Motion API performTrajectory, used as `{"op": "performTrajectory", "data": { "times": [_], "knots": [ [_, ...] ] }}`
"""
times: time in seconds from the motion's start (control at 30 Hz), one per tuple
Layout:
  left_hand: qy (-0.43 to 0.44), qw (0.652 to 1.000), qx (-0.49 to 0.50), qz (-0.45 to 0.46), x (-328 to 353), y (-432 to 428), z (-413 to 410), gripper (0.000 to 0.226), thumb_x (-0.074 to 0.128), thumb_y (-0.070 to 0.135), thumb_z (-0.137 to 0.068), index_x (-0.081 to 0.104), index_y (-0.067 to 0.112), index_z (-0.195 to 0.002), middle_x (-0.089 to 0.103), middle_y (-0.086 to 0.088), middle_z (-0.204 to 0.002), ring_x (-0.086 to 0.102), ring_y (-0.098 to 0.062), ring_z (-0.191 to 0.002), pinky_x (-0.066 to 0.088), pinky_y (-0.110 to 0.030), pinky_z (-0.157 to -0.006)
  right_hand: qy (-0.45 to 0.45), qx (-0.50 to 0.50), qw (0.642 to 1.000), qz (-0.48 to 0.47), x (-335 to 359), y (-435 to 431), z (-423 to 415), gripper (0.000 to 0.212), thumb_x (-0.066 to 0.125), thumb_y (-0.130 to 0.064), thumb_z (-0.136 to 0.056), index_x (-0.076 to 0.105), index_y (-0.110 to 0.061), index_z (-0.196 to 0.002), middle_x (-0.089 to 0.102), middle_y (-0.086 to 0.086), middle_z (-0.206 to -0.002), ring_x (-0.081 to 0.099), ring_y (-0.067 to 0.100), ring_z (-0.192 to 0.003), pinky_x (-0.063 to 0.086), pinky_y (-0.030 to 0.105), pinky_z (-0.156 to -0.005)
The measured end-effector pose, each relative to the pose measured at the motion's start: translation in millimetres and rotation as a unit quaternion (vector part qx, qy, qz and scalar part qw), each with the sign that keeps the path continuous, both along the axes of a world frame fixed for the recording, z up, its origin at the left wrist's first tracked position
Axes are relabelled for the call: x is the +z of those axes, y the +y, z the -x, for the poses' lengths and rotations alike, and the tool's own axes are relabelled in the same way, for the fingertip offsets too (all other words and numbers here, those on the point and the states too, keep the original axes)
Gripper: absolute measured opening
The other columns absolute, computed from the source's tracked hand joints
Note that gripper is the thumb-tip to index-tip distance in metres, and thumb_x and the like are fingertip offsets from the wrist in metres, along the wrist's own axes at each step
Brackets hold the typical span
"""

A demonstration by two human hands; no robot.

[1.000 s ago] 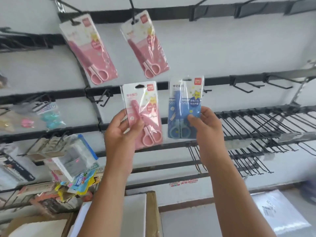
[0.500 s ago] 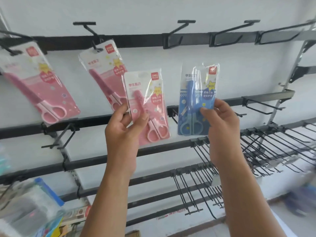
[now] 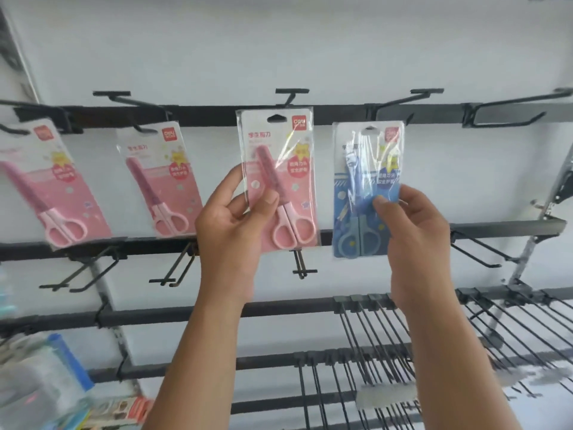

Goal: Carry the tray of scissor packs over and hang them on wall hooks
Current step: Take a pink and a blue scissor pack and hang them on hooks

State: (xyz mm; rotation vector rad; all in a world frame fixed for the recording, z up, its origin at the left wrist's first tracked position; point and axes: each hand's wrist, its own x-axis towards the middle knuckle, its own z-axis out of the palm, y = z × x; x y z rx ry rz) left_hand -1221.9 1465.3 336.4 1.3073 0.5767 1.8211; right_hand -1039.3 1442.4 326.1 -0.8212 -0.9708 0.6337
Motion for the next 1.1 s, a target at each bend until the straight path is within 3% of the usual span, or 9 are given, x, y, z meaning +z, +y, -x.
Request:
{"op": "performTrajectory", "data": {
  "times": [0.1,0.23,0.5,0.67,0.8,0.93,1.03,1.1],
  "knots": [
    [0.016,1.000,0.021,-0.007,2.4,2.9,-10.7,0.057,0.067,0.001,-0.091,0.051,0.026,-0.140,0.080,-0.001,-0.102,0.075,-0.006,-0.094,0.054,-0.014,-0.077,0.011,0.005,1.000,-0.005,3.3,4.0,-9.1,0.022,0.060,-0.008,-0.098,0.061,-0.020,-0.116,0.075,0.000,-0.081,0.072,0.016,-0.070,0.058,0.033,-0.059],
    [0.032,0.998,0.063,-0.003,1.6,7.2,-18.0,0.058,0.069,0.006,-0.092,0.050,0.039,-0.135,0.080,0.002,-0.100,0.072,-0.003,-0.102,0.054,-0.015,-0.081,0.011,0.002,1.000,-0.021,2.2,7.1,-14.3,0.031,0.061,-0.009,-0.098,0.054,-0.030,-0.119,0.075,0.007,-0.087,0.071,0.022,-0.077,0.058,0.047,-0.072],
    [0.086,0.985,0.147,-0.015,2.9,2.4,-35.8,0.049,0.067,0.014,-0.095,0.051,0.053,-0.120,0.079,0.010,-0.098,0.072,0.001,-0.096,0.053,-0.011,-0.074,0.006,0.026,1.000,-0.017,-0.5,13.4,-24.4,0.029,0.058,-0.007,-0.098,0.055,-0.030,-0.115,0.075,0.017,-0.093,0.073,0.022,-0.077,0.061,0.041,-0.066],
    [0.081,0.983,0.167,-0.011,11.0,-2.5,-37.3,0.058,0.067,0.013,-0.094,0.047,0.033,-0.145,0.077,0.002,-0.104,0.072,0.002,-0.093,0.052,-0.009,-0.072,-0.002,0.026,1.000,-0.014,-2.5,15.7,-30.1,0.028,0.058,-0.008,-0.099,0.056,-0.030,-0.117,0.075,0.015,-0.093,0.074,0.022,-0.078,0.061,0.047,-0.070],
    [0.112,0.976,0.184,-0.002,18.5,-6.1,-37.4,0.059,0.067,0.014,-0.094,0.046,0.028,-0.148,0.078,0.004,-0.097,0.073,0.002,-0.088,0.051,-0.009,-0.070,-0.003,0.027,1.000,-0.014,-3.4,16.4,-37.1,0.027,0.058,-0.008,-0.099,0.056,-0.029,-0.116,0.075,0.015,-0.092,0.073,0.024,-0.079,0.060,0.053,-0.073],
    [0.132,0.974,0.184,0.027,17.4,-6.4,-35.5,0.061,0.067,0.019,-0.094,0.044,0.027,-0.150,0.079,0.005,-0.093,0.074,-0.002,-0.086,0.052,-0.019,-0.075,0.003,0.030,0.999,-0.012,-6.2,15.5,-44.6,0.027,0.058,-0.008,-0.099,0.056,-0.025,-0.120,0.076,0.012,-0.091,0.074,0.030,-0.082,0.059,0.058,-0.075],
    [0.135,0.972,0.187,0.046,10.0,6.8,-35.7,0.061,0.066,0.018,-0.094,0.044,0.032,-0.149,0.079,0.006,-0.095,0.072,-0.001,-0.093,0.049,-0.012,-0.072,0.004,0.033,0.999,-0.010,-7.6,14.4,-48.8,0.027,0.058,-0.007,-0.099,0.056,-0.025,-0.120,0.076,0.013,-0.091,0.074,0.029,-0.082,0.060,0.053,-0.073],
    [0.130,0.972,0.189,0.057,3.0,16.2,-37.4,0.059,0.065,0.017,-0.093,0.047,0.039,-0.146,0.078,0.006,-0.101,0.070,-0.001,-0.102,0.048,-0.009,-0.072,0.004,0.036,0.999,-0.014,-6.6,13.2,-50.8,0.027,0.058,-0.007,-0.099,0.056,-0.025,-0.119,0.075,0.009,-0.086,0.073,0.023,-0.077,0.059,0.043,-0.064]
  ]
}}
